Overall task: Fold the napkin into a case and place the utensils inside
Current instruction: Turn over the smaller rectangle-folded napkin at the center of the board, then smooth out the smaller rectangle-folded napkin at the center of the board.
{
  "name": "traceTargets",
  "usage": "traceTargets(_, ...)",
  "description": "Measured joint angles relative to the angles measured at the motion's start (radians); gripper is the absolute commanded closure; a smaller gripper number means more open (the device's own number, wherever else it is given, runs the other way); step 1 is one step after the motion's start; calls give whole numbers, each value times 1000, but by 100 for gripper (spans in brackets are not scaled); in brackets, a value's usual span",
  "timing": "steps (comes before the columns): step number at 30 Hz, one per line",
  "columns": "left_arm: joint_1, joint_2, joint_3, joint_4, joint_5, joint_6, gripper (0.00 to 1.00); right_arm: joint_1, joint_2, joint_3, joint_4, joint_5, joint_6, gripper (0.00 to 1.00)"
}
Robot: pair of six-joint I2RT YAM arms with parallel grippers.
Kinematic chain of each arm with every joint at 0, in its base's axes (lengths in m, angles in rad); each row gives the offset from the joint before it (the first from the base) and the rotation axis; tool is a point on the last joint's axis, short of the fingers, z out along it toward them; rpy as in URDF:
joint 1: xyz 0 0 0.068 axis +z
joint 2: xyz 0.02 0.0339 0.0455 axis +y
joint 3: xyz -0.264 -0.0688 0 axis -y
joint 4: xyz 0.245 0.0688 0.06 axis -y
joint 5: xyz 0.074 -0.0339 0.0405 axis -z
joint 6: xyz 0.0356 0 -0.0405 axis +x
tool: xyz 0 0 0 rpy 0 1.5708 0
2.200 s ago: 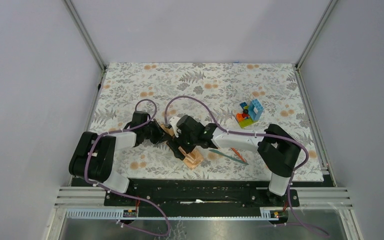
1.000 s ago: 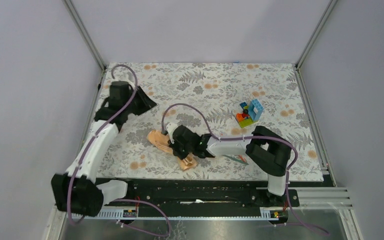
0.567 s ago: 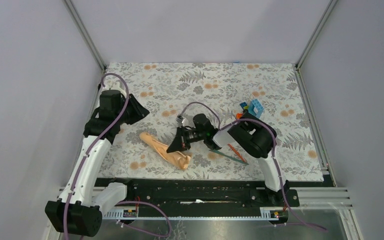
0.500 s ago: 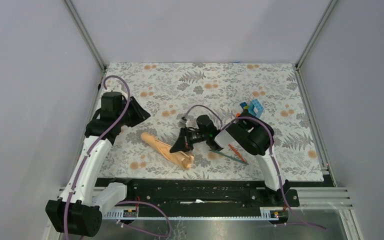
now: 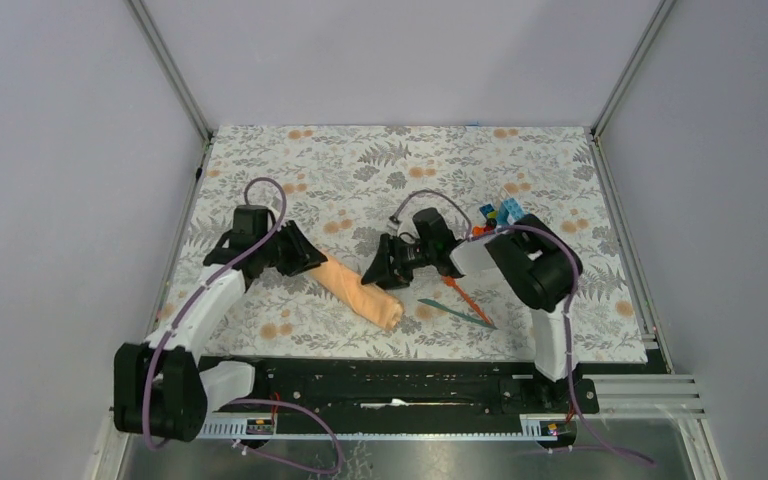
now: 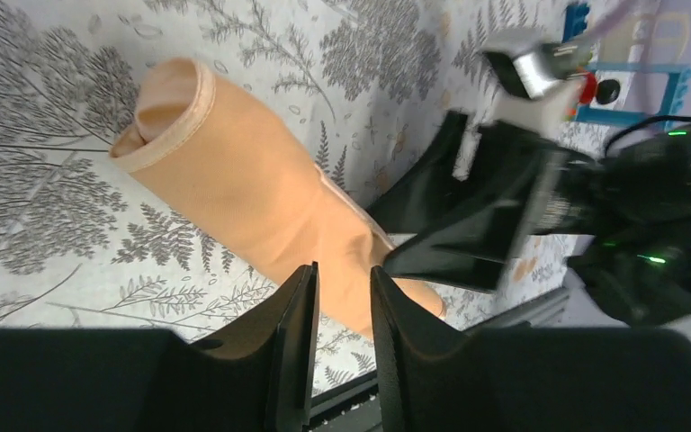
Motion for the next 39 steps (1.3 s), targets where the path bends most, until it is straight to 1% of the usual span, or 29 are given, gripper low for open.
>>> traceTargets(3, 0, 95, -32, 87, 55, -38, 73, -10, -101, 64, -238, 90, -189, 29)
traceTargets(6, 0, 185, -35, 201, 103, -83, 77, -9, -190, 154, -459, 204, -358, 29)
traceTargets(7, 0, 209, -37, 245, 116, -97, 78, -5, -228, 185, -536, 252, -418, 31)
traceTargets(8, 0, 225, -40, 275, 122, -108, 78, -1, -253, 202, -578, 277, -455, 36)
traceTargets(10, 0, 250, -49, 329, 128, -122, 79, 19, -303, 230, -648, 288, -516, 43)
traceTargets(12, -1, 273, -62, 374, 127, -135, 79, 58, -328, 238, -662, 241, -533, 45)
traceTargets(16, -1, 332, -88, 443, 114, -141, 79, 130, -327, 157, -556, 100, -482, 46)
traceTargets(17, -1, 360, -91, 463, 107, -141, 77, 137, -321, 123, -536, 74, -472, 46)
traceTargets(20, -17, 447, -88, 504, 74, -135, 65, 110, -287, 39, -506, 59, -465, 47)
traceTargets(22, -45, 502, -69, 505, 44, -117, 63, 74, -259, -8, -502, 82, -473, 46)
traceTargets(25, -93, 588, 39, 496, 21, -73, 60, 30, -229, -32, -518, 102, -487, 44)
traceTargets(27, -113, 631, 111, 476, -1, -38, 54, 28, -235, -30, -515, 102, -488, 40)
traceTargets(29, -127, 625, 150, 444, -29, -6, 49, 35, -247, -28, -519, 102, -488, 36)
traceTargets(31, -134, 578, 155, 404, -46, 14, 45, 40, -269, -18, -544, 105, -489, 32)
traceTargets(33, -138, 486, 154, 342, -55, 26, 44, 42, -301, 4, -568, 106, -496, 31)
traceTargets(35, -139, 384, 146, 315, -62, 27, 43, 42, -325, 31, -579, 110, -504, 31)
traceTargets(37, -139, 282, 111, 325, -68, 16, 43, 35, -330, 50, -570, 111, -507, 30)
traceTargets(39, -134, 198, 38, 365, -70, -8, 43, 24, -330, 39, -535, 109, -494, 29)
